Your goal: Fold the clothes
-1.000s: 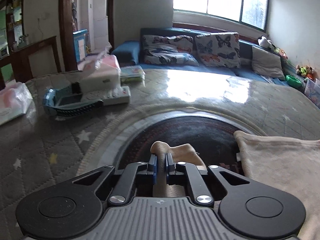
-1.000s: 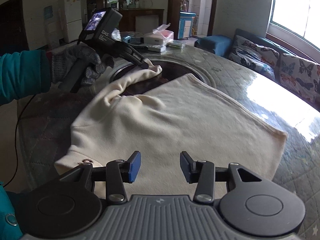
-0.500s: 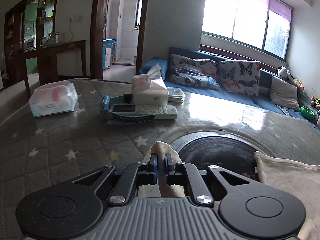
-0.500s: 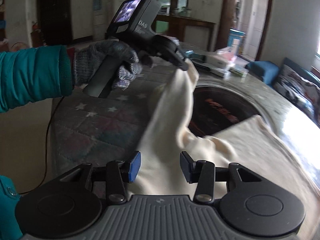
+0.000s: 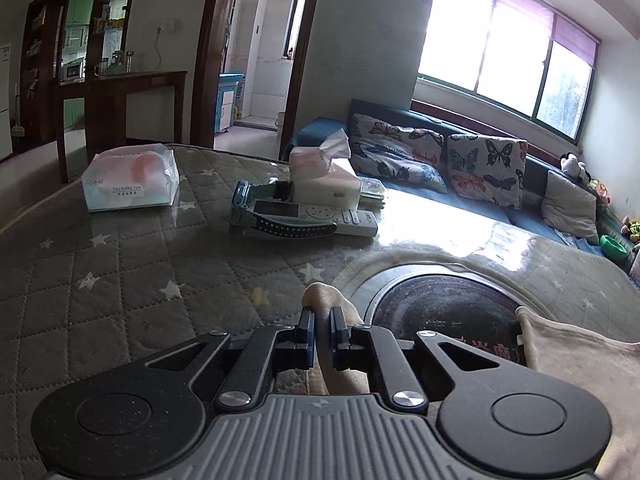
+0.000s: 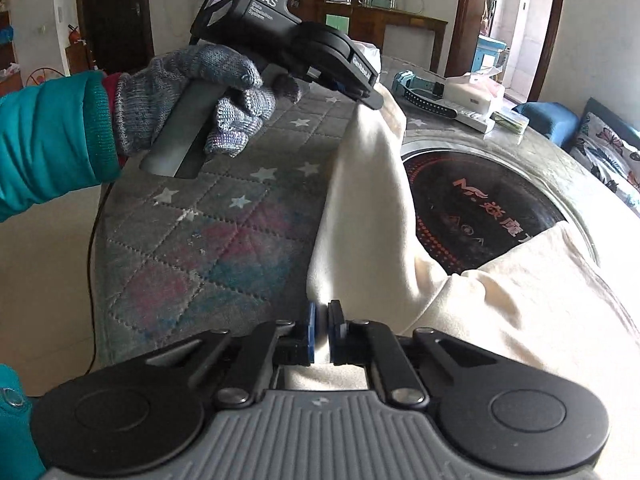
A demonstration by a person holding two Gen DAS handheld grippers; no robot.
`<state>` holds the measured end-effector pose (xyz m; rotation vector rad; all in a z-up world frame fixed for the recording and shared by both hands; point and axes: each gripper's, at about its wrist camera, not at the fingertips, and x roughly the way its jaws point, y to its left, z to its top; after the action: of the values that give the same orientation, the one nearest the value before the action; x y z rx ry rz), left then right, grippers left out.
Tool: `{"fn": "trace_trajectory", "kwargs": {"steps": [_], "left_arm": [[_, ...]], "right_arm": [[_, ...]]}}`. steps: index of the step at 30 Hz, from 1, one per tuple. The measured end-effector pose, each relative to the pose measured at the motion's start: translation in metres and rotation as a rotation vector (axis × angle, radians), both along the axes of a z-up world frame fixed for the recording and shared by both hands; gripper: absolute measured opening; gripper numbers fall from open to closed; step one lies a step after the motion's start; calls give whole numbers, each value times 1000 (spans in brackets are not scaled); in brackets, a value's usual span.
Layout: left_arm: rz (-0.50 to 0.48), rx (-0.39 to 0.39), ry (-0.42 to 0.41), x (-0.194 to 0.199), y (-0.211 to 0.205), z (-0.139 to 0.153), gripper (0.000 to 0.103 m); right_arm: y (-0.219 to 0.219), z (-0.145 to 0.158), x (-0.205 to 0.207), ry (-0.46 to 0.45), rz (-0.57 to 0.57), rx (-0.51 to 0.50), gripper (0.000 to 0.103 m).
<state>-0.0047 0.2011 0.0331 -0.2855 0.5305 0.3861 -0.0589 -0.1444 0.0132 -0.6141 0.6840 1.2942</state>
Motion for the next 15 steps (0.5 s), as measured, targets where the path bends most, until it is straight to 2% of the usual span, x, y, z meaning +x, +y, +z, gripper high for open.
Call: {"fn": "trace_trajectory", "kwargs": {"steps": [8,12,15], "left_arm": [[16,19,16,-10,1,-6,8],[28,3,17,-13,5,-6,8],[24,-2,-2,-15,4,-1,8]], "right_arm": [[-4,3,-4,3,36,14,8],[-7,7,5,26,-25,56,13],[-6,3,11,43,-47,46,18]]}}
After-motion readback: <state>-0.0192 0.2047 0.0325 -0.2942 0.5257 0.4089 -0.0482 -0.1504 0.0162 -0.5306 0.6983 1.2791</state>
